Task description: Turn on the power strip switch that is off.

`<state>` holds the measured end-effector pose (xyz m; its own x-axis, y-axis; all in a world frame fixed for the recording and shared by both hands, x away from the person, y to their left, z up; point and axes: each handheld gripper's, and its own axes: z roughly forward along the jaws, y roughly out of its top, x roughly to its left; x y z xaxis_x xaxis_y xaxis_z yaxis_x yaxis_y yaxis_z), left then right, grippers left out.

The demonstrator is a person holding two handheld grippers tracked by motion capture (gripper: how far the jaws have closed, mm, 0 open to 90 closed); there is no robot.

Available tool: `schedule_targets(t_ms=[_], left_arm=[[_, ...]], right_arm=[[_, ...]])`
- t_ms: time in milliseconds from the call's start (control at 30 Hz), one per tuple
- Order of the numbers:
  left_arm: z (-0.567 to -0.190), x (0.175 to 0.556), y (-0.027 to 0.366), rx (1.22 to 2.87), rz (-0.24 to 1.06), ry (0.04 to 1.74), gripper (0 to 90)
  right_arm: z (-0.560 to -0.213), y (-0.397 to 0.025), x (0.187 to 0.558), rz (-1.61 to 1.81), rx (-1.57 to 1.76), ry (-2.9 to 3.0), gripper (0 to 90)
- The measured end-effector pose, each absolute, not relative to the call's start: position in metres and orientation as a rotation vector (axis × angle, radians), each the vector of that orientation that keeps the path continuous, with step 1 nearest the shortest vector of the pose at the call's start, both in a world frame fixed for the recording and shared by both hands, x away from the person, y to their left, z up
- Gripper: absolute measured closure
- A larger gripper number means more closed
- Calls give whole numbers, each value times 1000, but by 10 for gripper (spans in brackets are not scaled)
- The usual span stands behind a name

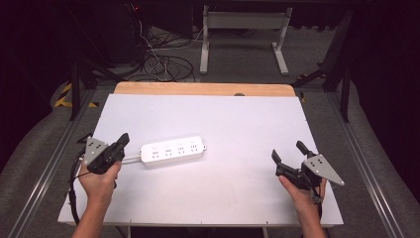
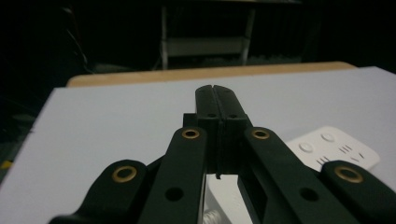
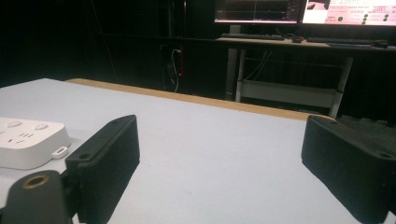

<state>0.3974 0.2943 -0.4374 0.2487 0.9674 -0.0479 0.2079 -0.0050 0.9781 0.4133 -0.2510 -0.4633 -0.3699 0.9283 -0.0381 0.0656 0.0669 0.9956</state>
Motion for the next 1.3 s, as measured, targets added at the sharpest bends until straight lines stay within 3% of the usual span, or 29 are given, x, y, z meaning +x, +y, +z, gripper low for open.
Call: schedule_targets(t_ms=[400,1000,1033,1067,1100,1233,1300], left_arm=[[-438,343,322,1293,1044,1153,886],[-439,344,322,1297,1109,1134,861],[-439,345,321,1293,1115,1128,836],[-440,346,320,1290,1120,1119,722],[-440,348,319,1287,1130,1110,722],[-443,357,313,1230,1208,1122,288],[-448,360,311,1222,1286,1090,157]], right_arm=[[-464,-248,415,1405,1019,1575,121],[-463,-248,414,1404,1017,1568,122],[-463,-249,414,1406,1019,1567,122],[-463,-249,414,1407,1019,1566,122],[-463,-249,414,1406,1019,1567,123],[-463,-248,414,1402,1017,1567,123],[-462,-248,414,1403,1015,1568,123]])
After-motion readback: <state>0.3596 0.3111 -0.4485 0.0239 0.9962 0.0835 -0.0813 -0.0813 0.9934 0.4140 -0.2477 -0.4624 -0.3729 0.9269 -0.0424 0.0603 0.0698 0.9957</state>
